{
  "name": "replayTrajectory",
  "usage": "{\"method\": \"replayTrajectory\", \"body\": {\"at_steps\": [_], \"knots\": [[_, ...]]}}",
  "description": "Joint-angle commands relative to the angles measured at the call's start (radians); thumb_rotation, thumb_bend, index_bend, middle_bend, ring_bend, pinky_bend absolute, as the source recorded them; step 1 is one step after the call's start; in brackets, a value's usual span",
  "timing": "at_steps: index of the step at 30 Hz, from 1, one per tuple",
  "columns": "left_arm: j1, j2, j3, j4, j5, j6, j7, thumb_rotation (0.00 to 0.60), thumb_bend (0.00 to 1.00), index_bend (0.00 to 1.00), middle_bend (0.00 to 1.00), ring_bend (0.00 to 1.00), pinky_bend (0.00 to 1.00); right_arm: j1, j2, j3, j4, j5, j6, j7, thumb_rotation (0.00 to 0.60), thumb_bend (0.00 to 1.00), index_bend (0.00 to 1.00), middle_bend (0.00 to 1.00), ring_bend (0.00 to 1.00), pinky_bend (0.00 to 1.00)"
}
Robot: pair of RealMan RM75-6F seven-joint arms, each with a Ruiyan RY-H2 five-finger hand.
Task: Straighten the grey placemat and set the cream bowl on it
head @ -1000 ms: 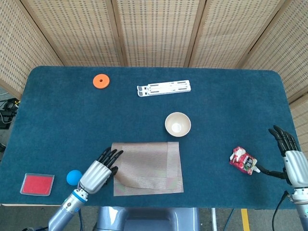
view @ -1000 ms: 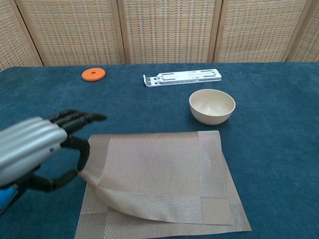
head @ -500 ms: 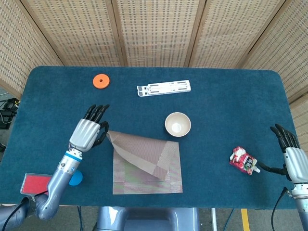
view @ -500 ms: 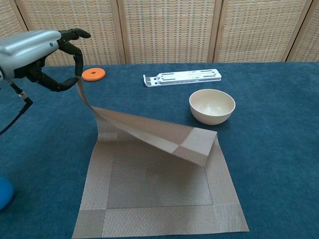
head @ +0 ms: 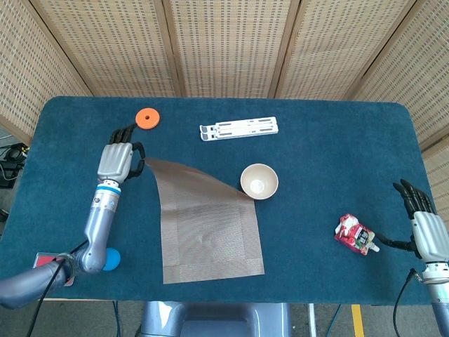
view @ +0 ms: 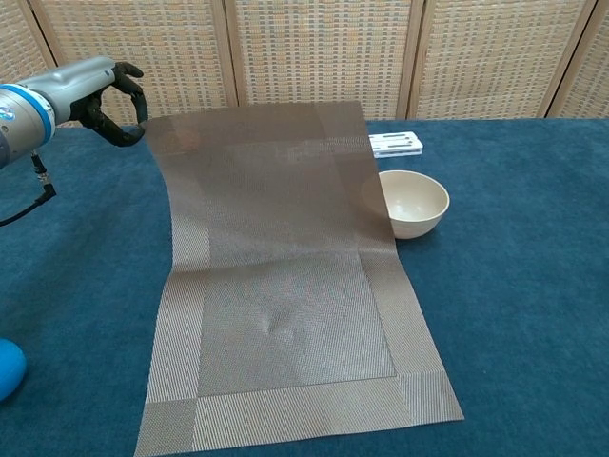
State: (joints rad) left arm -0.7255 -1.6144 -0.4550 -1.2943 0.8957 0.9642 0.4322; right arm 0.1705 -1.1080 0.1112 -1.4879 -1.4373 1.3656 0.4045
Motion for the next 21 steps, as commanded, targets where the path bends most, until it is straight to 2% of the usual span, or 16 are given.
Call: {"method": "replayTrajectory", "body": {"at_steps": [1,3,6,9,12,18,21], "knots": [[-0.036,-0.015,-0.009,0.050,-0.073,-0.028,0.038,0.600,0.49,0.50,0.00,0.00,0.00,0.001,0.000,0.001,0.000,0.003,-0.004,0.001,0.600,0.15,0.01,0.00,0.00,0.00],[-0.045,-0.015,-0.002,0.067,-0.094,-0.034,0.045,0.600,0.45,0.39,0.00,0.00,0.00,0.001,0.000,0.001,0.002,0.004,-0.007,0.000,0.600,0.15,0.01,0.00,0.00,0.00],[-0.046,0.005,0.011,0.065,-0.133,-0.063,0.044,0.600,0.28,0.19,0.00,0.00,0.00,0.000,0.001,-0.001,-0.001,-0.001,-0.006,-0.001,0.600,0.15,0.01,0.00,0.00,0.00],[-0.038,0.028,0.023,0.040,-0.128,-0.050,0.027,0.600,0.17,0.09,0.00,0.00,0.00,-0.001,0.004,-0.002,-0.005,-0.005,-0.003,0.001,0.600,0.15,0.01,0.00,0.00,0.00],[-0.019,0.054,0.042,0.008,-0.095,-0.018,0.001,0.600,0.14,0.06,0.00,0.00,0.00,-0.005,0.007,-0.003,-0.011,-0.013,0.008,0.000,0.600,0.15,0.01,0.00,0.00,0.00],[0.036,0.105,0.096,-0.060,-0.008,0.050,-0.047,0.600,0.14,0.06,0.00,0.00,0.00,-0.008,0.010,-0.008,-0.019,-0.030,0.018,0.001,0.600,0.15,0.01,0.00,0.00,0.00],[0.079,0.136,0.138,-0.110,0.048,0.098,-0.073,0.600,0.14,0.06,0.00,0.00,0.00,-0.007,0.010,-0.013,-0.021,-0.043,0.020,0.001,0.600,0.15,0.01,0.00,0.00,0.00]]}}
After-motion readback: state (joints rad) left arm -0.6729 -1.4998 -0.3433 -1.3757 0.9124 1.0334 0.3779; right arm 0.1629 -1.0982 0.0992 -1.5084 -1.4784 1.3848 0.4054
